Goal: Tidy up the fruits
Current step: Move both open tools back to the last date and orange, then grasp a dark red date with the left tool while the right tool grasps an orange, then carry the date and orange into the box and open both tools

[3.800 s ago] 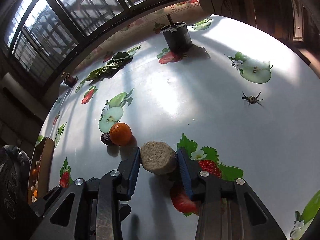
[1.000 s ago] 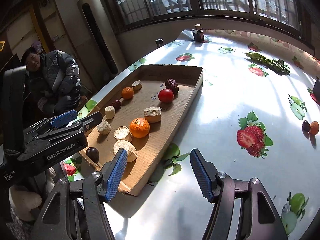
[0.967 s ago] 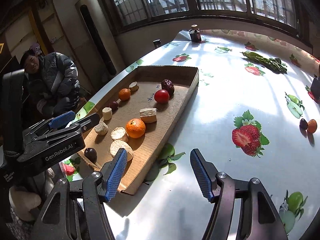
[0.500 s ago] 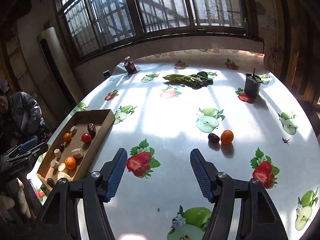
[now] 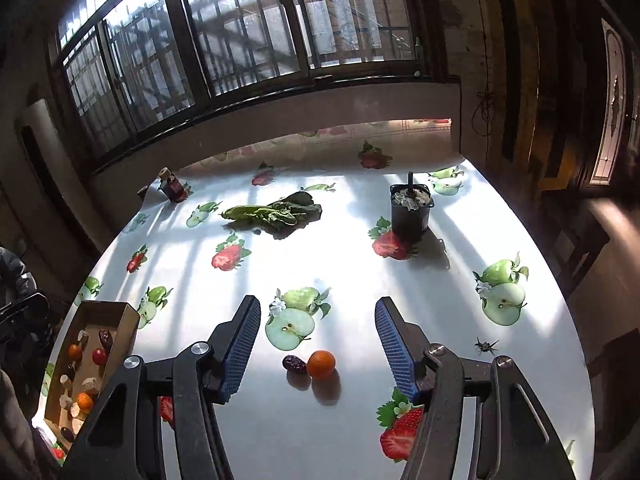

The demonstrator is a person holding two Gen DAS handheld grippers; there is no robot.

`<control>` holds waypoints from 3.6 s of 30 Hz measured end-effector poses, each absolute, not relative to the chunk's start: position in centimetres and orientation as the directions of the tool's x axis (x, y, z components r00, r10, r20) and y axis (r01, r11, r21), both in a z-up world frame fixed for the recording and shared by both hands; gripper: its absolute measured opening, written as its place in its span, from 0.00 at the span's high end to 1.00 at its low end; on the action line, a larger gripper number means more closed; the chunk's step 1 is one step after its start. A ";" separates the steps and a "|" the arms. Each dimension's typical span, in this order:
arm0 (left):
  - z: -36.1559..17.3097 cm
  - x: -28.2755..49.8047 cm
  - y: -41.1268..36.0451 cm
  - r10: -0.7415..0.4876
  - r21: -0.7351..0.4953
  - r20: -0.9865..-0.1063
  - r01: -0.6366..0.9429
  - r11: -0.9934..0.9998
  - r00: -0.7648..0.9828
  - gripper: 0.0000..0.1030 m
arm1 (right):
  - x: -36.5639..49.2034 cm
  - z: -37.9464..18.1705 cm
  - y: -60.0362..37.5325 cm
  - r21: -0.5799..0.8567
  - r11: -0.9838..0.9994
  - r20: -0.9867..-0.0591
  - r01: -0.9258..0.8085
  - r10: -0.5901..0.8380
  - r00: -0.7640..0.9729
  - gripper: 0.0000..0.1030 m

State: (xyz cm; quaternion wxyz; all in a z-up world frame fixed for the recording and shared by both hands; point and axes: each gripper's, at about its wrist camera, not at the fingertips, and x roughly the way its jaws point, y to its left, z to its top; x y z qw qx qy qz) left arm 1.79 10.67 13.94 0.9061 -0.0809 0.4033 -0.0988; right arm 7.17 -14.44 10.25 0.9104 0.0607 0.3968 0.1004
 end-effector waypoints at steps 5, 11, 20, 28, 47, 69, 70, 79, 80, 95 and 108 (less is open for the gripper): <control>9.8 3.6 7.9 -0.269 -0.231 -0.752 0.141 0.963 0.602 0.25 | 9.9 4.3 -14.1 0.250 0.965 -0.770 -0.083 0.250 0.587 0.52; 7.1 5.3 5.5 -0.296 -0.250 -0.774 0.160 0.955 0.559 0.31 | 9.9 1.0 -14.5 0.294 0.952 -0.788 -0.087 0.293 0.541 0.64; 2.6 6.9 0.4 -0.301 -0.200 -0.817 0.248 0.948 0.491 0.31 | 6.0 2.3 -19.2 0.294 0.956 -0.737 -0.001 0.228 0.636 0.66; 1.1 6.1 -1.7 -0.196 -0.047 -0.815 0.274 0.961 0.545 0.65 | 6.4 1.8 -20.6 0.375 0.927 -0.719 -0.006 0.295 0.629 0.66; 4.6 1.0 2.1 -0.270 -0.185 -0.763 0.202 0.962 0.588 0.78 | 6.0 1.8 -18.3 0.337 0.940 -0.711 -0.056 0.293 0.639 0.73; 5.7 -5.6 14.4 -0.220 -0.303 -0.720 -0.012 0.953 0.658 0.77 | 8.0 1.3 -12.2 0.203 0.974 -0.778 -0.102 0.224 0.587 0.72; 5.6 -5.8 15.3 -0.214 -0.309 -0.721 -0.029 0.951 0.659 0.77 | 7.7 1.6 -12.0 0.212 0.972 -0.776 -0.103 0.232 0.586 0.72; 6.1 -8.1 25.2 -0.069 -0.304 -0.727 -0.231 0.924 0.683 0.77 | 2.3 5.8 -5.2 0.271 0.923 -0.728 -0.273 0.382 0.569 0.72; 6.0 -8.4 26.2 -0.046 -0.296 -0.730 -0.256 0.920 0.682 0.77 | 1.5 6.2 -3.8 0.277 0.911 -0.720 -0.307 0.408 0.561 0.72; 4.0 -11.7 33.5 0.091 -0.220 -0.748 -0.375 0.901 0.658 0.77 | -7.7 5.2 15.5 0.217 0.708 -0.738 -0.672 0.570 0.361 0.71; 5.1 -13.7 33.1 0.010 -0.261 -0.629 -0.224 0.939 0.777 0.77 | -9.0 3.4 18.0 0.072 0.715 -0.760 -0.695 0.490 0.426 0.71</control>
